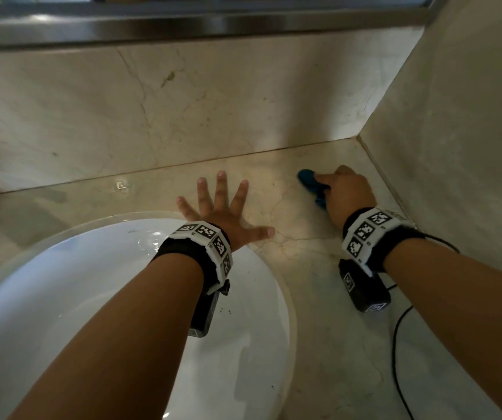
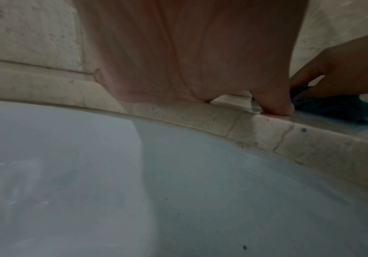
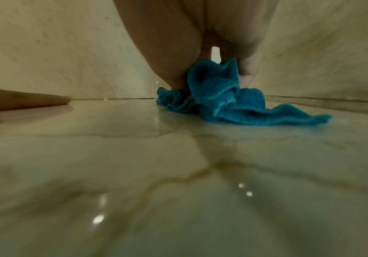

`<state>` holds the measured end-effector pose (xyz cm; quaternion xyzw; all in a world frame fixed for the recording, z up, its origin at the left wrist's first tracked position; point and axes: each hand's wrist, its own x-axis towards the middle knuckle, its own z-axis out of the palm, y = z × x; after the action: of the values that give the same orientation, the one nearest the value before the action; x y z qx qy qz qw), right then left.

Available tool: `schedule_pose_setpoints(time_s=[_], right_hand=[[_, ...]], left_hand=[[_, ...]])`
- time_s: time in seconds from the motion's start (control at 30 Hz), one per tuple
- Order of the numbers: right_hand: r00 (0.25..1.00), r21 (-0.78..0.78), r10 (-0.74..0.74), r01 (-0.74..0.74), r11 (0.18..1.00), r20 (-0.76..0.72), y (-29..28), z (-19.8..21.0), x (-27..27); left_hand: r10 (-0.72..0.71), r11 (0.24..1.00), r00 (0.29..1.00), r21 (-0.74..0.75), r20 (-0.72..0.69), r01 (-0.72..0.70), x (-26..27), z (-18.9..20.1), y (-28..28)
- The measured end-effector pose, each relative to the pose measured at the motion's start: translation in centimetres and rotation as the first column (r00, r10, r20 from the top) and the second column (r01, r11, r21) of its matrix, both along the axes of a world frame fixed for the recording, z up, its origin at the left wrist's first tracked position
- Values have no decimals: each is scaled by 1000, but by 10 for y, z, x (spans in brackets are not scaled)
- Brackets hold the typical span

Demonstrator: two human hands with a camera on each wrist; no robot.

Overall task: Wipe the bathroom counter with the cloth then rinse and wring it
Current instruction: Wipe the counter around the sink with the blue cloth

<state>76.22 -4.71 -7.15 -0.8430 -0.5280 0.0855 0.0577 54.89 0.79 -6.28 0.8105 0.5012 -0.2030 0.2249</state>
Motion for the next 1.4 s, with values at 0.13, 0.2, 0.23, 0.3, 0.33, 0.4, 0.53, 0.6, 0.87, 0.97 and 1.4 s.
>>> schedule_pose_setpoints(time_s=[0.13, 0.2, 0.23, 0.3, 0.33, 0.4, 0.53, 0.6, 0.87, 0.97, 1.4], right_hand=[[992, -25, -115, 114, 993, -56, 16, -7, 9], [987, -18, -132, 131, 991, -89, 20, -8, 2], [989, -30, -87, 84, 996, -117, 20, -9, -4], [987, -6, 18, -19, 1000, -160, 17, -10, -15], [981, 3, 52, -53, 999, -186, 14, -9, -21], [974, 53, 149, -142, 989, -171, 8, -12, -29], [957, 99, 218, -202, 974, -192, -6, -12, -28], [973, 93, 140, -125, 988, -184, -6, -10, -13], [998, -52, -57, 56, 997, -12, 17, -2, 18], [994, -54, -45, 40, 998, -101, 24, -4, 6], [934, 68, 286, -278, 958, -214, -6, -3, -42]], left_hand=[[1, 1000, 1000, -10, -13, -1, 1, 0, 1], [2, 1000, 1000, -13, -11, -2, 2, 0, 1], [1, 1000, 1000, -14, -13, -2, 2, 0, 1], [3, 1000, 1000, -12, -17, -3, 2, 0, 1], [6, 1000, 1000, -12, -18, -7, 2, 0, 1], [12, 1000, 1000, -12, -19, -12, 3, 0, 1], [14, 1000, 1000, -10, -13, -14, 2, 0, 1], [11, 1000, 1000, -16, -10, -11, 2, 1, 1], [-1, 1000, 1000, -12, -12, 1, 1, 0, 1], [1, 1000, 1000, -11, -14, -1, 2, 0, 2], [5, 1000, 1000, 2, -23, -5, 2, 0, 1]])
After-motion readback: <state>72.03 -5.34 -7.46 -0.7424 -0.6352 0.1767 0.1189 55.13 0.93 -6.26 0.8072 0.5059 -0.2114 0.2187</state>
